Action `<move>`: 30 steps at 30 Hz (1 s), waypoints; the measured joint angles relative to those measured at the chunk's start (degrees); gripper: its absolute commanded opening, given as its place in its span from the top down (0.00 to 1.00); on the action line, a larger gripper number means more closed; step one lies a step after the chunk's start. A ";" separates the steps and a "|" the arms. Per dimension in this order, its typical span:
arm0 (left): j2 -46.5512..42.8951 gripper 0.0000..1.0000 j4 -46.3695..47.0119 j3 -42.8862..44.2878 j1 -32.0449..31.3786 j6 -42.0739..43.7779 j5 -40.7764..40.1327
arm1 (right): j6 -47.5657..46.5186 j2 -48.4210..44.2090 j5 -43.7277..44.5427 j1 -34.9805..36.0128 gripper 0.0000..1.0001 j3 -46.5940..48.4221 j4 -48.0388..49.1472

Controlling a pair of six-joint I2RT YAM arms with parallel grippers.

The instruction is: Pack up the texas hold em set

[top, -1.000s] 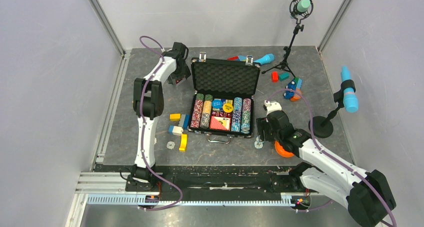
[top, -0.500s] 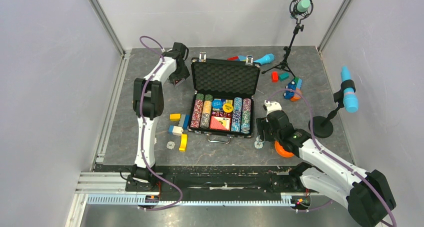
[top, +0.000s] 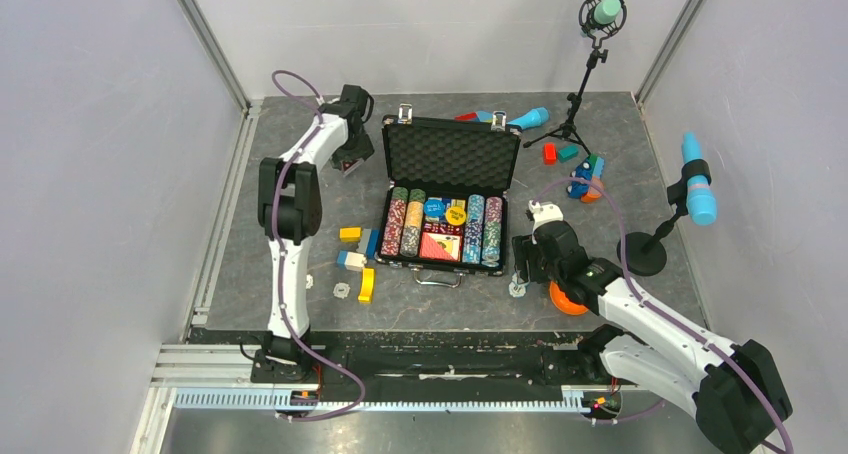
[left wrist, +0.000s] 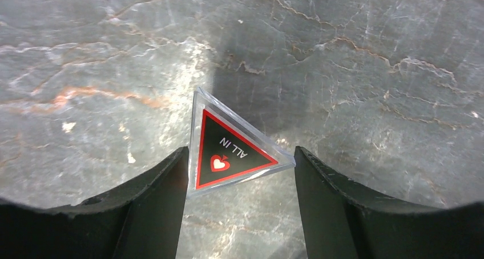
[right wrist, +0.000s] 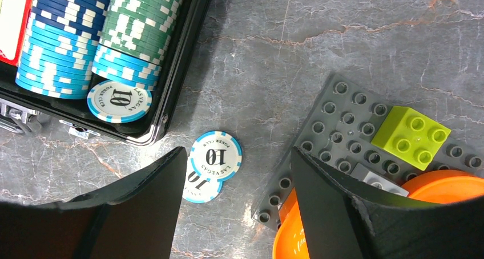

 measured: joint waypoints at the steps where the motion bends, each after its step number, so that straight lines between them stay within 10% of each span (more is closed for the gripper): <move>1: -0.96 0.41 0.02 -0.61 0.00 0.00 -0.31 | 0.00 -0.02 -0.13 0.00 0.30 0.00 -0.02; 22: -38.34 0.40 8.48 -38.32 -0.68 -0.63 -1.25 | 0.63 -1.53 -0.63 0.00 0.28 0.00 -0.02; 30: -54.18 0.41 7.98 -50.23 -12.74 -3.02 -0.90 | 0.66 -1.55 -0.33 0.00 0.28 0.59 -0.17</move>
